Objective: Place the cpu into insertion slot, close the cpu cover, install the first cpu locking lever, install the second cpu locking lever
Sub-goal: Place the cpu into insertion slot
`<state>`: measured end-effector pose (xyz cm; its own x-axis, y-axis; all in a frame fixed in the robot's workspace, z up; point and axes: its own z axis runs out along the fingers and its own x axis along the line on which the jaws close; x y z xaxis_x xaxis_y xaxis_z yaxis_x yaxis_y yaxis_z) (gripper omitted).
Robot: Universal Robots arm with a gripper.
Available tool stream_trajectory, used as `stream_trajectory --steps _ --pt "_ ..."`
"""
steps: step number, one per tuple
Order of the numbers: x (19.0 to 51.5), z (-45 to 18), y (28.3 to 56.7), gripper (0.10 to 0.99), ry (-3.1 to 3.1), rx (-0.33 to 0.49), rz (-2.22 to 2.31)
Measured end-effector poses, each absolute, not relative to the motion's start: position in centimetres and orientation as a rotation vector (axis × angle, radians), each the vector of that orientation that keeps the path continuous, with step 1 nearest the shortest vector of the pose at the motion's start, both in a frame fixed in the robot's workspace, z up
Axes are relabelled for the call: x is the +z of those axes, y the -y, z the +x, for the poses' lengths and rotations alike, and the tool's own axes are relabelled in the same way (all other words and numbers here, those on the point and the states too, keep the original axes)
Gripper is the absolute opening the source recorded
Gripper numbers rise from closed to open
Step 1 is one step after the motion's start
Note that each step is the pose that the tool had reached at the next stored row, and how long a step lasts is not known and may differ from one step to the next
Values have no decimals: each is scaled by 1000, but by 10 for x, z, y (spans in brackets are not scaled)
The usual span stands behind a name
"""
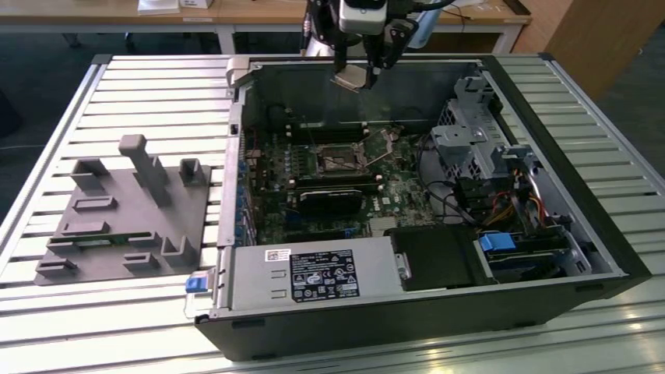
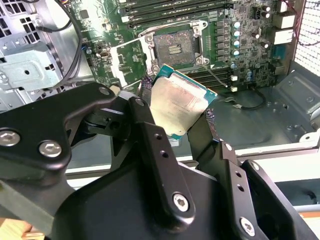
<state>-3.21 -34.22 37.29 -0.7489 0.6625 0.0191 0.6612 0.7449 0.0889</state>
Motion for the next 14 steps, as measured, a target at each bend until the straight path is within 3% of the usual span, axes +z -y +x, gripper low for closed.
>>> stream_trajectory --steps 14 --pt "373 -32 342 537 -2880 140 1204"
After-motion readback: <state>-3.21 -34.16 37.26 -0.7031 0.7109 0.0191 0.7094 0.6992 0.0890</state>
